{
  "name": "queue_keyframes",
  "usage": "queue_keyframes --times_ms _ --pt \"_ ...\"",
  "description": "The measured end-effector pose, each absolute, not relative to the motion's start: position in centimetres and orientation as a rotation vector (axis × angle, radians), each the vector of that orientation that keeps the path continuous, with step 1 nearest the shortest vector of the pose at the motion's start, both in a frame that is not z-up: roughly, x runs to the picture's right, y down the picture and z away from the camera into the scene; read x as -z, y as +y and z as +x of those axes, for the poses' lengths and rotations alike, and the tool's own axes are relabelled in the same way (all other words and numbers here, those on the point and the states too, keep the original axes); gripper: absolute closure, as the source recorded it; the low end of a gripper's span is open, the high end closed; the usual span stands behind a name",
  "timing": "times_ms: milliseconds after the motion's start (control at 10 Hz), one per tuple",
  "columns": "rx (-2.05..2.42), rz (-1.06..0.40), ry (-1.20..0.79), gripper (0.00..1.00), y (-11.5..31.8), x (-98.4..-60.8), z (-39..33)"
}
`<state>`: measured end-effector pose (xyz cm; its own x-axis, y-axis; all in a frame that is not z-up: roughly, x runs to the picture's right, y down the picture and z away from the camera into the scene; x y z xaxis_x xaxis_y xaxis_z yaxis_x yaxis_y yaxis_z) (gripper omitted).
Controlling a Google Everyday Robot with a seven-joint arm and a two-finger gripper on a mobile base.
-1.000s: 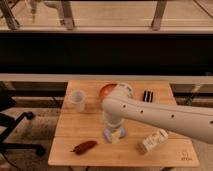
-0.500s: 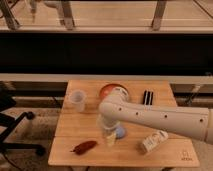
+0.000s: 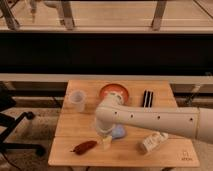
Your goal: Place the pepper in the ceramic cup
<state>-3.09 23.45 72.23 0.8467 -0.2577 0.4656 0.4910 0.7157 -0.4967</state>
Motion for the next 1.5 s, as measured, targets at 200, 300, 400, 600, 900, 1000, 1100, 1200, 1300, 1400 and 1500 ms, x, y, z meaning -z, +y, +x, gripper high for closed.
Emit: queue_keyframes --times_ms 200,300,400,600,900,1000,1100,1200,1300,1400,1500 --pt "0.42 -0.648 -0.389 0.2 24.1 -72.8 -3.4" --pt "0.413 -0.651 -0.391 0.2 24.6 -73.1 -3.7" --pt "0.406 -0.653 -0.392 0.2 25.2 -73.6 -4.0" --pt "0.402 -0.653 -0.399 0.2 25.9 -74.2 -4.8" --pt "0.386 -0.648 -0.401 0.2 26.7 -74.8 -5.6" --pt "0.381 -0.646 -0.401 0.2 27.0 -75.0 -5.9" --pt "0.375 -0.646 -0.402 0.2 27.2 -75.2 -6.0" --pt "0.372 -0.646 -0.403 0.2 27.3 -75.3 -6.2" --pt "0.37 -0.646 -0.405 0.2 27.5 -75.5 -6.3" --pt "0.368 -0.647 -0.408 0.2 27.7 -75.6 -6.6" --pt "0.365 -0.647 -0.41 0.2 27.8 -75.8 -6.7"
